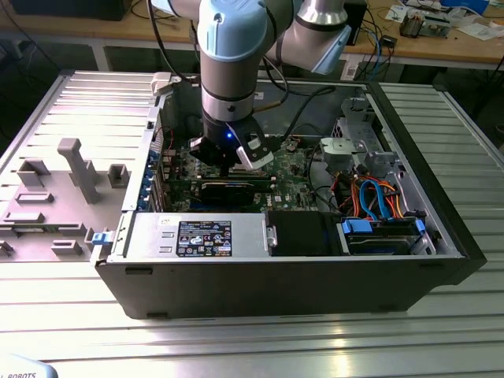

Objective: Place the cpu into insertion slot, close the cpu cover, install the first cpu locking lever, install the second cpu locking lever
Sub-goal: 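Install the second cpu locking lever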

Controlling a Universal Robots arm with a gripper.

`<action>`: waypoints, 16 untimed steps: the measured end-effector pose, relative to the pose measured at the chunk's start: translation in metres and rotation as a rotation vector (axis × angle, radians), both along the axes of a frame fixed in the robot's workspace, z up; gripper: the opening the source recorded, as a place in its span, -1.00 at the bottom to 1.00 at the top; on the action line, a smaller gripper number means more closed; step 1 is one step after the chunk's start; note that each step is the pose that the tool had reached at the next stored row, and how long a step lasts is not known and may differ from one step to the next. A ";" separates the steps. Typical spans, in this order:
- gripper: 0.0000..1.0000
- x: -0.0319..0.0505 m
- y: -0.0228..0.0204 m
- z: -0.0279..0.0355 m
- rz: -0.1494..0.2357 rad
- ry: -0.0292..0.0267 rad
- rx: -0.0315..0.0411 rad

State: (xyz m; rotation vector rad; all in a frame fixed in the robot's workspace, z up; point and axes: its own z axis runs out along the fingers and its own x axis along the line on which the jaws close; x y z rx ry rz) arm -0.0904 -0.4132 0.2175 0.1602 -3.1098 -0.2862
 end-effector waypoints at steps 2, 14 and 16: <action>-0.79 0.0000 0.0001 -0.0007 0.000 -0.0001 0.0040; -0.79 0.0000 0.0000 -0.0012 0.000 0.0000 0.0081; -0.79 0.0000 0.0000 -0.0013 0.000 0.0000 0.0082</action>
